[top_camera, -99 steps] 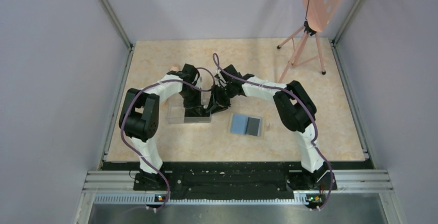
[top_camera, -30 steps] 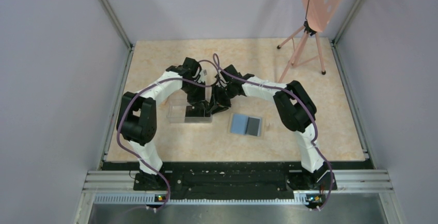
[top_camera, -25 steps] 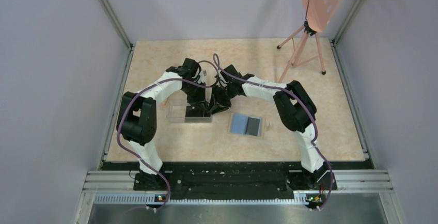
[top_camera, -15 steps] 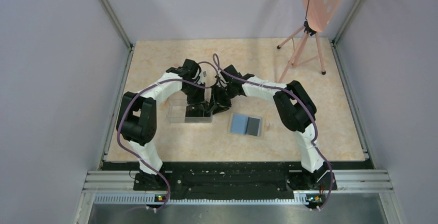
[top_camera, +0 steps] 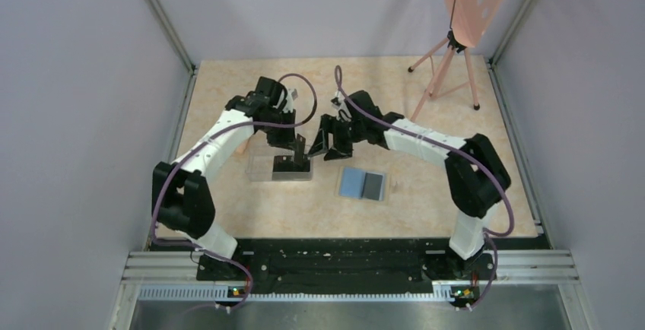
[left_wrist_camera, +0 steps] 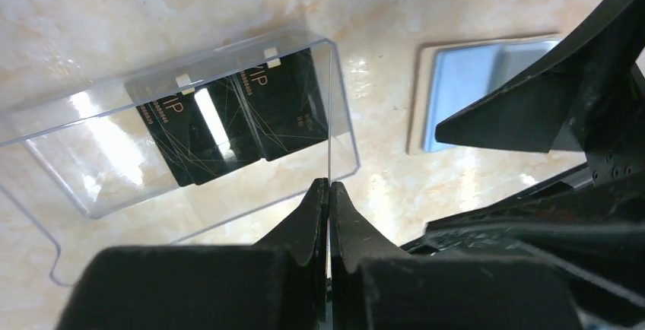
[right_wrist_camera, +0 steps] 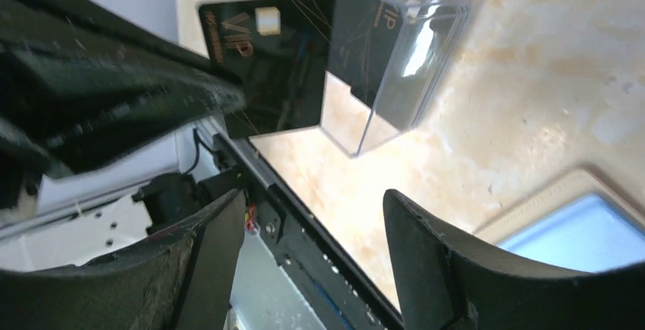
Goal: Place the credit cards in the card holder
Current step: Pick up the credit card from the storage box.
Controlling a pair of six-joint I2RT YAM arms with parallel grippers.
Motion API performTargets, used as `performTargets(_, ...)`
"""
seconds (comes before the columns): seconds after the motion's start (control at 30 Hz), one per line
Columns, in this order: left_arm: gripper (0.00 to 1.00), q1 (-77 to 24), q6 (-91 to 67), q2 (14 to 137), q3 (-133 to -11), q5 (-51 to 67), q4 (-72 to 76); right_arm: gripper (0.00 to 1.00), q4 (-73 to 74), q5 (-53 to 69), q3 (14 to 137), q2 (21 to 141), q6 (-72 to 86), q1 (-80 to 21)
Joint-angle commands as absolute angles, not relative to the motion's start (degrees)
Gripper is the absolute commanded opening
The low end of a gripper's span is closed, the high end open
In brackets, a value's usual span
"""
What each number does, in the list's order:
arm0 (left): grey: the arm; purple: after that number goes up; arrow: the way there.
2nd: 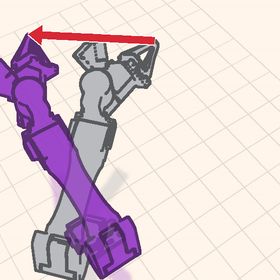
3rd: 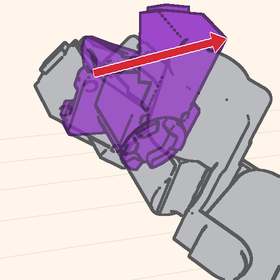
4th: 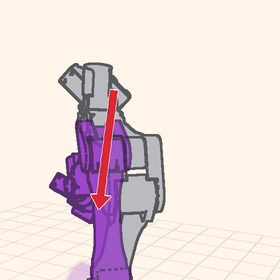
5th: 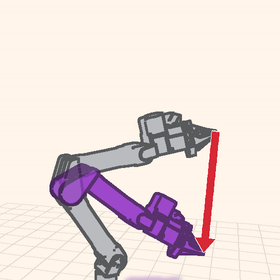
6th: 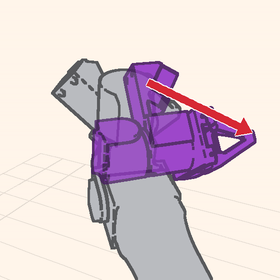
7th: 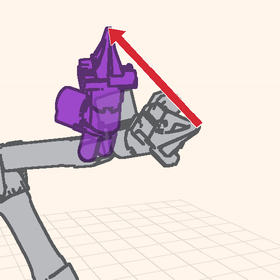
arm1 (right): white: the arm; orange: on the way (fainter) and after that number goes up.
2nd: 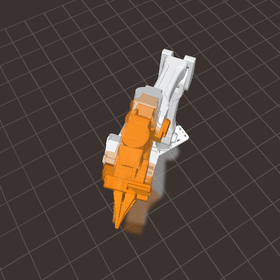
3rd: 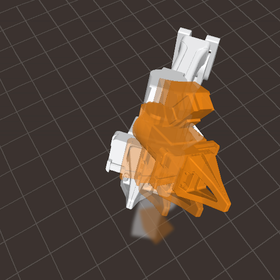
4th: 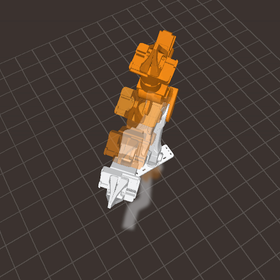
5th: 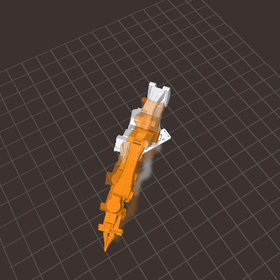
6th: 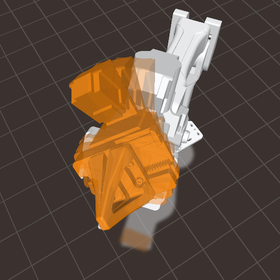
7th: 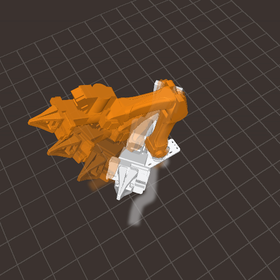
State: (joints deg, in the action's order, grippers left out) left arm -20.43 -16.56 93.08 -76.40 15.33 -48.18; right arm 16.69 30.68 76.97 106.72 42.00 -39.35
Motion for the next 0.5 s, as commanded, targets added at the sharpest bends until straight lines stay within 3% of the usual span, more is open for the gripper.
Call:
performTargets(0.0, 0.0, -20.5, -14.6, 86.2, -78.8, 18.8, -45.7, 0.67, 4.3, 33.2, 67.9, 97.4, 47.2, -35.2)
performTargets(0.17, 0.0, -20.5, -16.1, 84.5, -78.4, 36.8, -40.1, 0.67, -15.4, 40.8, 56.3, 90.0, 55.2, -30.5)
performTargets(0.47, 0.0, -20.4, -27.7, 81.7, -72.5, 56.2, -22.1, 0.62, -29.9, 47.0, 46.4, 83.2, 60.2, -28.5)
